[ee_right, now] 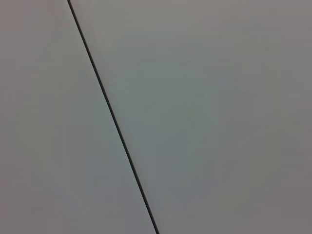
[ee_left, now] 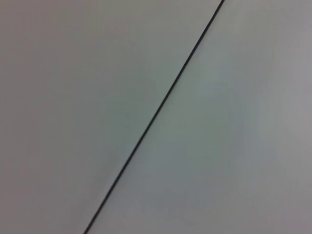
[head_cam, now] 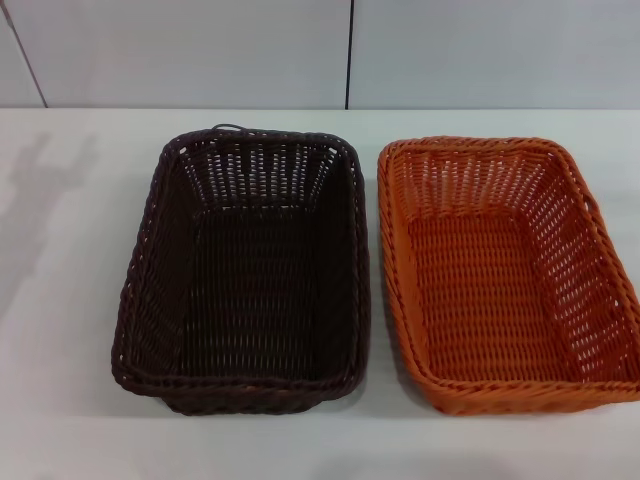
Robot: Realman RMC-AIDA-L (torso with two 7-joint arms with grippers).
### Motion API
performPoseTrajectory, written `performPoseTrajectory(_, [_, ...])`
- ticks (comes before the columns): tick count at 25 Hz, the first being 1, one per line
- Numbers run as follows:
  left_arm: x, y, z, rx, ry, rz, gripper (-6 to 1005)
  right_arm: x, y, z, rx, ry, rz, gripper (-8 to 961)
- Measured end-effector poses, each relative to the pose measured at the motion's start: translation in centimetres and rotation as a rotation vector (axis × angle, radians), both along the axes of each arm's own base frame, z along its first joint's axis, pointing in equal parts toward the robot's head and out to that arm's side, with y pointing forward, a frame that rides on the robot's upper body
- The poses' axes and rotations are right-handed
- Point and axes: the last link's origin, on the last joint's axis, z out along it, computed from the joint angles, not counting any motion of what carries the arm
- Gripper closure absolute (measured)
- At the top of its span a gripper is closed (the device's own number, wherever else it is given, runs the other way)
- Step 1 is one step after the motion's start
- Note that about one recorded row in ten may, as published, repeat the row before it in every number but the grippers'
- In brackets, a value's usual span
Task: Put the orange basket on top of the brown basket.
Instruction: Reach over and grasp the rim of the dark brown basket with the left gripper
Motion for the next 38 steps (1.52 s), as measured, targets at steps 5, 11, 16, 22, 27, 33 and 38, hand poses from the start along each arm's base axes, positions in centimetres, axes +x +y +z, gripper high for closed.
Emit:
performPoseTrajectory(5, [1.0,1.2,0.8,-0.039,0.023,-0.009,169,0.0,0.0,-0.1,-0.001,0.002,-0.001,272])
performPoseTrajectory(11, [3.5,4.0,3.0,-0.206,0.048,-0.017,177,0.1,-0.1,-0.1,-0.001,0.003,-0.002,273])
performPoseTrajectory(16, [7.7,6.5,5.1,-0.558,0.165,-0.028,183,0.1,-0.1,-0.1,-0.001,0.004,-0.004,273])
performPoseTrajectory(22, [12.2,5.9,6.0,-0.842,0.384,0.052,191,0.5,-0.5,-0.1,-0.001,0.003,-0.015,272])
performPoseTrajectory(27, [13.5,3.7,4.7,-1.001,0.556,0.180,197,1.0,-0.9,0.1,0.002,0.002,-0.028,273])
performPoseTrajectory(33, [13.8,2.7,3.9,-1.025,0.591,0.222,205,1.2,-0.9,0.4,0.012,0.003,-0.032,273])
performPoseTrajectory(38, [13.0,0.8,1.8,-1.066,0.629,0.334,266,1.0,-0.6,0.5,0.011,0.001,-0.032,273])
